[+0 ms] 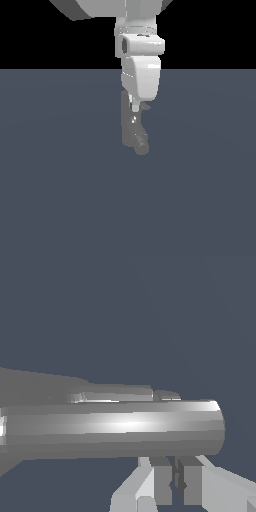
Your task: Turn on the faucet by rotating a designated handle.
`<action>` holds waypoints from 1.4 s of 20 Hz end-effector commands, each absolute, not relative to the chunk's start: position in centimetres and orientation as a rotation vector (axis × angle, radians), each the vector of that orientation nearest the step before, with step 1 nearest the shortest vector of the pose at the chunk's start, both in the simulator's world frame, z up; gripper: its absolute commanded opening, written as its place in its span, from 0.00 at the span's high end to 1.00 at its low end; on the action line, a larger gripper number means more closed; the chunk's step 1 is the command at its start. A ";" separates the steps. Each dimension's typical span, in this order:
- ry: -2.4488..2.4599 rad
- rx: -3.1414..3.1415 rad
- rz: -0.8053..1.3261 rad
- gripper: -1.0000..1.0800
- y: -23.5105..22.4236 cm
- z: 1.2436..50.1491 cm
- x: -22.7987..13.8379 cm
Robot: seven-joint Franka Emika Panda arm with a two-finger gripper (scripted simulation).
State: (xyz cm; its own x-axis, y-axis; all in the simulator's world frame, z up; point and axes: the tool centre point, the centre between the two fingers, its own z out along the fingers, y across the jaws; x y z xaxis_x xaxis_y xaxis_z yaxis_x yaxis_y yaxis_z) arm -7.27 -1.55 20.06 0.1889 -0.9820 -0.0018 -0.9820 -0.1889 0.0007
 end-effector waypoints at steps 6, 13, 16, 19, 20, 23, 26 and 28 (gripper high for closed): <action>2.023 -2.403 0.000 1.00 -6.9 20.1 -6.5; 1.988 -2.431 0.003 1.00 -7.3 20.1 -5.6; 1.992 -2.428 0.003 1.00 -8.0 20.1 -4.8; 1.996 -2.425 0.002 1.00 -8.8 20.1 -3.9; 1.997 -2.424 0.002 1.00 -9.0 20.1 -3.6; 2.001 -2.421 0.002 1.00 -9.7 20.1 -2.8; 2.004 -2.418 0.002 1.00 -10.5 20.1 -1.9; 2.007 -2.417 0.001 1.00 -11.0 20.1 -1.4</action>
